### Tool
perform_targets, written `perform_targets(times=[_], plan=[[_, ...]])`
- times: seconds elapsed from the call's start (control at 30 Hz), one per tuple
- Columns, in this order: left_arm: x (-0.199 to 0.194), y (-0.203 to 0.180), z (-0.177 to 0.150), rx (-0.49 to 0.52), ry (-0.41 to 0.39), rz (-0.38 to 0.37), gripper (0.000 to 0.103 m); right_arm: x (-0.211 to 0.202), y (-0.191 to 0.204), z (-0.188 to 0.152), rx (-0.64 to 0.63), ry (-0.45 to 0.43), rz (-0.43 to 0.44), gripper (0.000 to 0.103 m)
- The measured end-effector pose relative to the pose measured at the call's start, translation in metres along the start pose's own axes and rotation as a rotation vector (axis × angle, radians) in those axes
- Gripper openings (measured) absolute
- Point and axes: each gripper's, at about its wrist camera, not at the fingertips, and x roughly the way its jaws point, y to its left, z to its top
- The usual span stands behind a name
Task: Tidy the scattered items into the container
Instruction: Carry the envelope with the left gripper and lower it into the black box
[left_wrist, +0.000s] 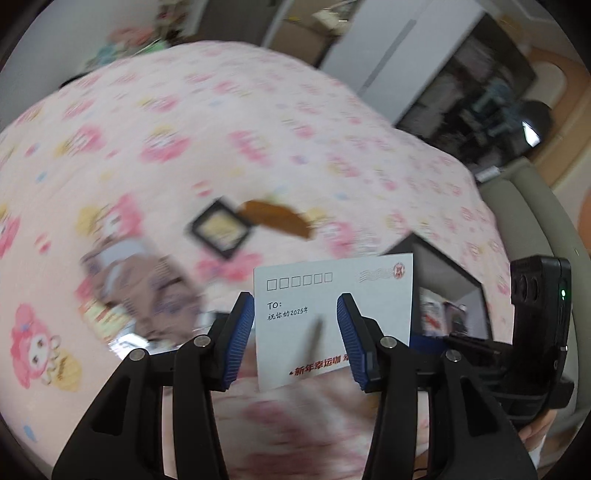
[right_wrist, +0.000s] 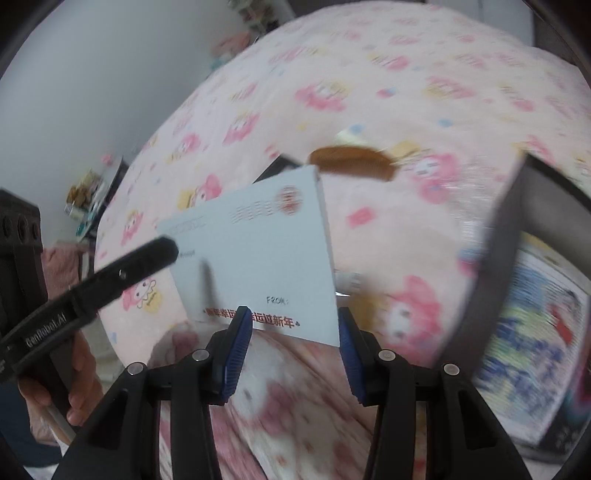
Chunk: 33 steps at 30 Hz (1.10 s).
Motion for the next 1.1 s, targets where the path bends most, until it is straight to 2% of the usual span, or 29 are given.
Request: perform_targets(times=[0.23, 0.4, 0.57, 0.67, 0.73, 0.8, 1.03, 1.07, 1.1], plan=[[0.022, -0.100, 0.006, 0.118, 0.037, -0.156, 0.047, -0.100, -0.074, -0.034, 0.118, -0.150, -0.054, 0.043], [0.057, -0.163, -0.003, 0.156, 0.101, -0.231, 0.047, -0.128, -0.133, -0.058, 0.199, -0.160, -0.132, 0.043], [0.107, -0.209, -0.022, 0.237, 0.202, -0.173, 0.047, -0.128, -0.191, -0.075, 0.257, -0.115, -0.192, 0.043], [0.132, -0.221, -0.034, 0.274, 0.257, -0.125, 0.047, -0.102, -0.219, -0.082, 0.269, -0.035, -0.195, 0.043], [0.145, -0.227, -0.039, 0.298, 0.281, -0.088, 0.047, -0.083, -0.235, -0.087, 0.275, 0.023, -0.161, 0.043], [0.156, -0.234, -0.043, 0.322, 0.296, -0.043, 0.047, -0.071, -0.246, -0.091, 0.304, 0.043, -0.127, 0.043], [0.183, -0.235, -0.053, 0.338, 0.360, 0.056, 0.047, -0.064, -0.268, -0.095, 0.367, 0.038, -0.043, 0.044], [0.185, -0.235, -0.054, 0.351, 0.367, 0.070, 0.047, -0.064, -0.268, -0.096, 0.372, 0.037, -0.036, 0.044], [0.185, -0.237, -0.054, 0.418, 0.413, 0.049, 0.046, -0.064, -0.268, -0.096, 0.373, 0.040, -0.032, 0.044]])
